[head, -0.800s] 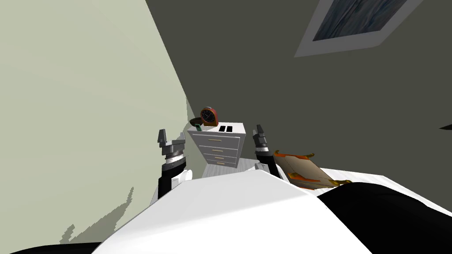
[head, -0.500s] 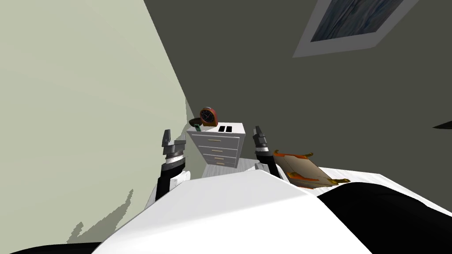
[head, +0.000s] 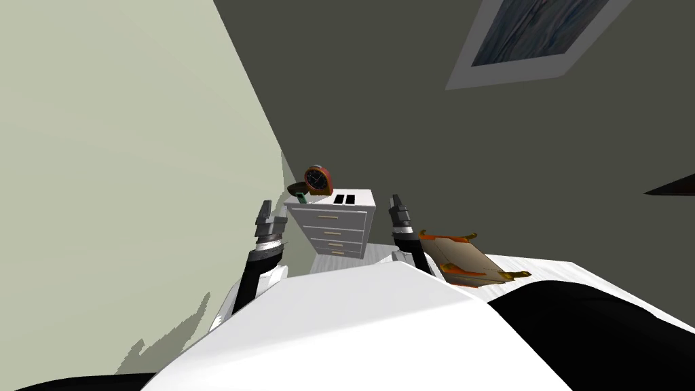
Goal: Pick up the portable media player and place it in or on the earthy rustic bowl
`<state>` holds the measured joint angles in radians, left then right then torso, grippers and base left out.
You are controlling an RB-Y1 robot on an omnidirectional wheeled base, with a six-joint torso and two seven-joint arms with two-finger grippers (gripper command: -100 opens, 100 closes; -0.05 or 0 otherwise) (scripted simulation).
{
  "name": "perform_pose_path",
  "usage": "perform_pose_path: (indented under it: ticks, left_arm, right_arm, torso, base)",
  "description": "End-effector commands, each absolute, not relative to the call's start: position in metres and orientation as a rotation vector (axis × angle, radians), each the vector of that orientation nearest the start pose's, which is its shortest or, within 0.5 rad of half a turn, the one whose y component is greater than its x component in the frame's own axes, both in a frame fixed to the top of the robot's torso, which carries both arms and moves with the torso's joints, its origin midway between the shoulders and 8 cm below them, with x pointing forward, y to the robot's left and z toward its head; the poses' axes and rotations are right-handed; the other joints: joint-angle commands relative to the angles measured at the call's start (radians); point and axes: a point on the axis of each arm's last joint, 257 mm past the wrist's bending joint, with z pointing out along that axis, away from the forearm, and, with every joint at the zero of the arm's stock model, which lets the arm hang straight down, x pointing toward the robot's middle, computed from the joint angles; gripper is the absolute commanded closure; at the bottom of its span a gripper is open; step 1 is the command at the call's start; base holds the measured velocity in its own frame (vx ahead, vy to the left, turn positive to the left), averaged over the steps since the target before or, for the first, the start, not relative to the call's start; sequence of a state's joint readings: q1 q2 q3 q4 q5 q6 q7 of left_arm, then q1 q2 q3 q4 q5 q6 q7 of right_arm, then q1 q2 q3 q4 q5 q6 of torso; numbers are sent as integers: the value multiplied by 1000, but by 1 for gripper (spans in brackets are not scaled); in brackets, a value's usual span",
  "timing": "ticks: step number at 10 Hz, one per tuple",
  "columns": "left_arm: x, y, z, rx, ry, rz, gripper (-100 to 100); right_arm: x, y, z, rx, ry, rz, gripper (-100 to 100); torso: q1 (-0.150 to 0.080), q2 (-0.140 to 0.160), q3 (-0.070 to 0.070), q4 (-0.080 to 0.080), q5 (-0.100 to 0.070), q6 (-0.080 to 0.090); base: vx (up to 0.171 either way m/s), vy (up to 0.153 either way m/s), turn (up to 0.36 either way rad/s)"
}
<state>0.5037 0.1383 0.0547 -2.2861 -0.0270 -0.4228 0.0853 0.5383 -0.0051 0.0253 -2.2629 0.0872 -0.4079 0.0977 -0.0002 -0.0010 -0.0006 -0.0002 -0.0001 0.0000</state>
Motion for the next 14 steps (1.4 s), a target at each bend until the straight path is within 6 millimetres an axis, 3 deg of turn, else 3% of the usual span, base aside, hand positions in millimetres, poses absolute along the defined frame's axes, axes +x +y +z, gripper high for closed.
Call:
perform_pose_path:
  ticks: [1, 8, 14]
  left_arm:
    - [360, 286, 2, -618, 821, -1250, -100]
    - [381, 302, -40, -543, 1069, -1042, -100]
    - [396, 335, -76, -454, 1272, -807, -100]
  right_arm:
    - [361, -270, -16, 673, 792, 1134, 0]
    - [361, -270, -16, 673, 792, 1134, 0]
    - [361, -270, -16, 673, 792, 1134, 0]
  torso:
    - [0, 0, 0, 0, 0, 0]
    - [0, -1, 0, 0, 0, 0]
    - [0, -1, -1, 0, 0, 0]
  base:
    - [18, -9, -51]
    - [22, -11, -64]
    - [25, -12, -76]
